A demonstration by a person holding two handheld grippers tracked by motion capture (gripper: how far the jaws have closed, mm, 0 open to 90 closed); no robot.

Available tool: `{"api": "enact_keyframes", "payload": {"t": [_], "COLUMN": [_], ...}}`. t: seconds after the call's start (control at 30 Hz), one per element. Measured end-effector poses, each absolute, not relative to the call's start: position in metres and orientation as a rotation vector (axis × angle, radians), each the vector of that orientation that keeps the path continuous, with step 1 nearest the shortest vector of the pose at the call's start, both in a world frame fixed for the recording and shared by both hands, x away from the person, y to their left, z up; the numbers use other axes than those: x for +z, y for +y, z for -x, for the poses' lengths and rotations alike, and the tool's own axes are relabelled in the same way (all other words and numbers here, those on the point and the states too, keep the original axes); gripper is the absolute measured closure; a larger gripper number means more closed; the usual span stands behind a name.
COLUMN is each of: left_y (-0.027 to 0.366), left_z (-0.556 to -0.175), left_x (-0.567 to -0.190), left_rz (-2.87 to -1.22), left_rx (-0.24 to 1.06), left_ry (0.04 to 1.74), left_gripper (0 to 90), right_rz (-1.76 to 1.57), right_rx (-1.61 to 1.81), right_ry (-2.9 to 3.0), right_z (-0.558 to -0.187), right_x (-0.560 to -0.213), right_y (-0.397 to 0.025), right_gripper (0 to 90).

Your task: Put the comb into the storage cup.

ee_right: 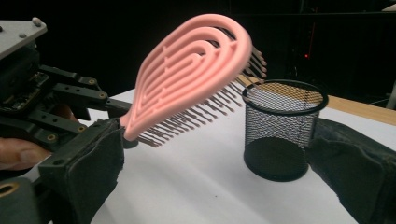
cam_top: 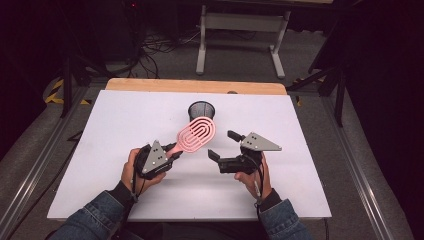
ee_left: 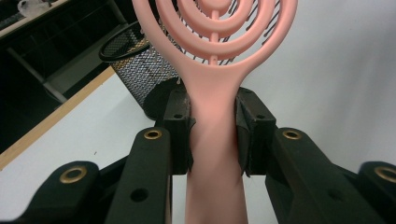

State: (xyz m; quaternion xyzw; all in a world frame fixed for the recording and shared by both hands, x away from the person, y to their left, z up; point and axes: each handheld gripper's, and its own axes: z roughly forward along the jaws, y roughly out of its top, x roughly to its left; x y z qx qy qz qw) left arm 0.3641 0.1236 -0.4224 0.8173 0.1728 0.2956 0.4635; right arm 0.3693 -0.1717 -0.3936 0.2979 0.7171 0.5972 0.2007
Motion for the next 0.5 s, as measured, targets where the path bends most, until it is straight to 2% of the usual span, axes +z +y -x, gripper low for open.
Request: {"api": "enact_keyframes", "payload": {"t": [0.5], "left_y": [0.116], "left_z": [-0.358], "left_x": [-0.424], "left_rz": [-1.990], "left_rx": [0.731], "left_ry": [0.391], "left_gripper": [70.0], "right_rz": [-0.859], "right_rx": [1.746], "right_ry": [2.031], "right_z": [-0.374], "right_x": [-0.398], "right_y": [-0.158], "right_gripper": [5.7]}}
